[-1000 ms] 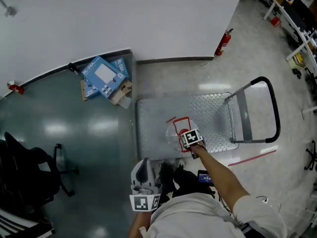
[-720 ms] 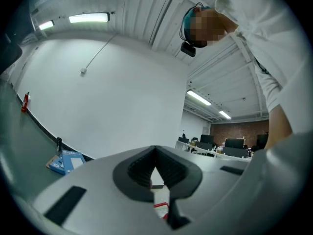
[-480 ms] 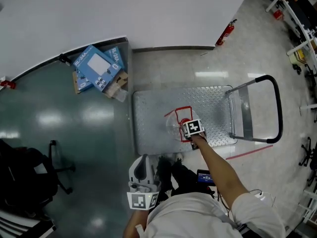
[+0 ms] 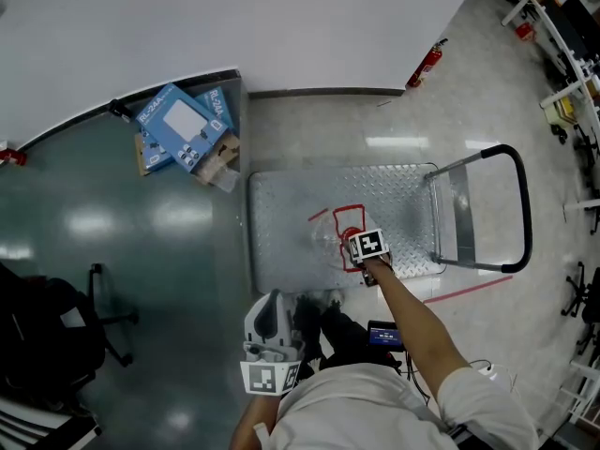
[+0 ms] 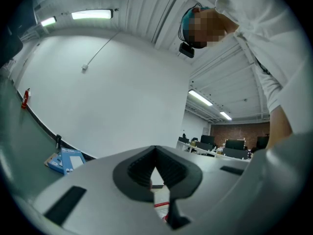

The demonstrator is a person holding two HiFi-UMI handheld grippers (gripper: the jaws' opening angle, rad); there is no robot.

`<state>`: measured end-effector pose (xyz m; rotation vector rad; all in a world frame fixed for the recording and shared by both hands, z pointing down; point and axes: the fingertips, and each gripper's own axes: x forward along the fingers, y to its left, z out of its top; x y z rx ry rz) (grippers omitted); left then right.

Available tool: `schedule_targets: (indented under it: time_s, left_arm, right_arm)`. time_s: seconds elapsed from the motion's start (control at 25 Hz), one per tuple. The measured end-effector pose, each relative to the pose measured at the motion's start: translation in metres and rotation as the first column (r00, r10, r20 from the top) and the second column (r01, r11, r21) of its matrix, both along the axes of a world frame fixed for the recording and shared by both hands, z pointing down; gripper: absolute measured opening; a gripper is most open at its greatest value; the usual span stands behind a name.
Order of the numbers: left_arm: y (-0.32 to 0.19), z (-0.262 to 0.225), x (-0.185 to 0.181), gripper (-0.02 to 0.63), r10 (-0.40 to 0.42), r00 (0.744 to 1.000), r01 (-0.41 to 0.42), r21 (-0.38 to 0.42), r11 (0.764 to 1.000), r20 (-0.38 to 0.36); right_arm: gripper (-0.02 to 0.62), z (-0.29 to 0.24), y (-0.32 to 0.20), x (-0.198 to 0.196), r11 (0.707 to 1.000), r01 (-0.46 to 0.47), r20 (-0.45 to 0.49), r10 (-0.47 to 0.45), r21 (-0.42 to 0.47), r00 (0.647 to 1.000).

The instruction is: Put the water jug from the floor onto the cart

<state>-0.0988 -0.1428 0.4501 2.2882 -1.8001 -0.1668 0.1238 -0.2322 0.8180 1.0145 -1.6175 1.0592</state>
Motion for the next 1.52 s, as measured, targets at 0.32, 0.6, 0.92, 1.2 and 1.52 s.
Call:
schedule_targets:
  time_s: [0.32,0.6,0.92,1.2,1.52]
  left_arm:
    - [0.012,-0.003,-0.003,0.003,-0.01,1.0,0.01,0.011,1.0,-0.003]
    - [0.017,-0.011,-0.001,0.003,0.006,1.0,-0.006,0.038,0.999,-0.006]
    - [0.015,-0.036,0.016,0.003,0.058,0.998,-0.057,0.103,0.993,-0.011]
    - [0.011,-0.062,0.041,0.004,0.126,0.992,-0.122,0.157,0.98,-0.015]
    - [0.017,-0.068,0.062,0.003,0.174,0.985,-0.168,0.173,0.971,-0.021]
  right_arm:
    - [0.281,-0.001,0.007,0.005,1.0,0.009,-0.014,-0.008,0.02,1.0]
    - [0.281,-0.037,-0.002,0.004,0.993,-0.006,0.008,0.005,0.115,1.0]
    - [0.043,-0.166,-0.002,0.02,0.862,-0.095,0.083,0.061,0.499,0.995]
    - [0.012,-0.321,0.053,0.02,0.502,-0.185,0.234,-0.035,0.845,0.972]
    - [0.012,-0.36,0.117,0.01,0.422,-0.253,0.313,-0.08,0.871,0.946]
